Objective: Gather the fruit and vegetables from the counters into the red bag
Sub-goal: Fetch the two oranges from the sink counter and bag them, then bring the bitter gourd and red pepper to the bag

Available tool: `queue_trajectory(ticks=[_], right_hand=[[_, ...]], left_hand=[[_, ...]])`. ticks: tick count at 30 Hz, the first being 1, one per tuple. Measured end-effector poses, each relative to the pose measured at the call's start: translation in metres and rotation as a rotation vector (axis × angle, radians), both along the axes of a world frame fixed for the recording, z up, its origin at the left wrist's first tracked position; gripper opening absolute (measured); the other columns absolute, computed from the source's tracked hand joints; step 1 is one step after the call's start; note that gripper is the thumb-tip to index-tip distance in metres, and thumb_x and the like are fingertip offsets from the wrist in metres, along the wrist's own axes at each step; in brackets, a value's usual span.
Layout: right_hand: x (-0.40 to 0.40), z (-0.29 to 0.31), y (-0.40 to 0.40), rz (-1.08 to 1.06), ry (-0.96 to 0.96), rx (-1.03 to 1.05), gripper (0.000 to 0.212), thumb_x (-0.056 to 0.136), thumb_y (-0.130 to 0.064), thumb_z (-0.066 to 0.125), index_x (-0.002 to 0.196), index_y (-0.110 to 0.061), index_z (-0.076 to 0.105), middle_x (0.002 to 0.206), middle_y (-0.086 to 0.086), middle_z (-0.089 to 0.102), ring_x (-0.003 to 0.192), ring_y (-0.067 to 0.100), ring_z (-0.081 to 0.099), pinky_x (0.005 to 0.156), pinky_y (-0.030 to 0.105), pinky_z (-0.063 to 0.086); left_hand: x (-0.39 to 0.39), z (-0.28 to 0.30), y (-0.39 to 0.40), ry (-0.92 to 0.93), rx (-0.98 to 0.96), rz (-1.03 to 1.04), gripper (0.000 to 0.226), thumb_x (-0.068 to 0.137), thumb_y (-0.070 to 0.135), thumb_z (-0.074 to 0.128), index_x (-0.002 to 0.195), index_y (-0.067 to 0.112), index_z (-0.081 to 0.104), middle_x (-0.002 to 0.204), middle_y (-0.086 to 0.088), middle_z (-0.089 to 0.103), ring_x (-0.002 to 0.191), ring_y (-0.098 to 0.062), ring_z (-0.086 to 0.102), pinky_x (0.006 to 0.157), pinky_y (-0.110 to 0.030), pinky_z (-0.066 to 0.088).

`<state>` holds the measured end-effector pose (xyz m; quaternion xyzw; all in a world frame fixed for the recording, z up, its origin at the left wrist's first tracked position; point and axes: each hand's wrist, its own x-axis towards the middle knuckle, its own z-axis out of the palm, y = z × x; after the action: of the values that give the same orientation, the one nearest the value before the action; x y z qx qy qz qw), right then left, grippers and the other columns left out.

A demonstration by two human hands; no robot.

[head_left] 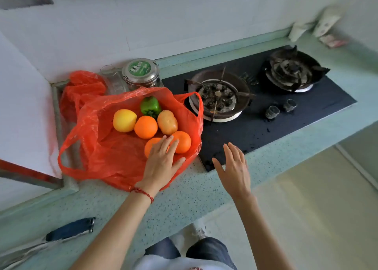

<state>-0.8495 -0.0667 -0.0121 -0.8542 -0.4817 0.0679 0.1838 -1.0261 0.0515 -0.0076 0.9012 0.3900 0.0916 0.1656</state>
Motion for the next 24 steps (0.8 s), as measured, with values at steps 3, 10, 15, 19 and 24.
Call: queue_trajectory(ticks=[3,10,15,19,24], right_hand=[[-0.002,0.001,-0.028,-0.125,-0.027,-0.027,0.057,0.090,-0.038,0.055,0.134,-0.004,0.045,0.141,0.017,0.046,0.133,0.033,0.039,0.105,0.047,0.036],[0.002,0.008,-0.111,-0.420,-0.094,-0.021,0.056,0.086,-0.044,0.045,0.119,-0.001,0.057,0.122,0.020,0.062,0.115,0.037,0.057,0.090,0.047,0.049],[0.008,0.010,-0.177,-0.627,-0.113,-0.025,0.058,0.085,-0.044,0.039,0.118,0.000,0.057,0.120,0.021,0.062,0.114,0.037,0.058,0.088,0.046,0.050],[0.007,0.012,-0.229,-0.794,-0.131,-0.041,0.058,0.085,-0.044,0.038,0.116,0.000,0.058,0.119,0.021,0.063,0.112,0.036,0.060,0.087,0.045,0.051],[-0.001,0.014,-0.297,-0.963,-0.154,-0.060,0.058,0.084,-0.044,0.039,0.115,-0.001,0.060,0.119,0.020,0.063,0.111,0.035,0.061,0.087,0.045,0.051]], left_hand=[[0.012,0.000,-0.005,0.012,-0.013,-0.123,0.061,0.083,0.047,0.039,0.123,0.003,0.054,0.127,-0.020,0.056,0.121,-0.041,0.049,0.096,-0.053,0.043],[0.063,0.000,-0.030,0.021,0.004,-0.375,0.063,0.082,0.047,0.038,0.121,0.001,0.056,0.124,-0.021,0.059,0.118,-0.040,0.052,0.098,-0.052,0.041],[0.109,0.002,-0.070,0.025,0.010,-0.566,0.065,0.081,0.047,0.037,0.119,0.000,0.058,0.123,-0.022,0.059,0.117,-0.040,0.053,0.095,-0.052,0.043],[0.142,0.004,-0.114,0.024,0.033,-0.717,0.065,0.081,0.047,0.036,0.119,0.000,0.058,0.122,-0.022,0.060,0.116,-0.039,0.054,0.096,-0.051,0.043],[0.172,0.008,-0.177,0.007,0.059,-0.880,0.065,0.081,0.049,0.035,0.121,0.002,0.057,0.125,-0.022,0.058,0.118,-0.039,0.052,0.097,-0.050,0.042]])
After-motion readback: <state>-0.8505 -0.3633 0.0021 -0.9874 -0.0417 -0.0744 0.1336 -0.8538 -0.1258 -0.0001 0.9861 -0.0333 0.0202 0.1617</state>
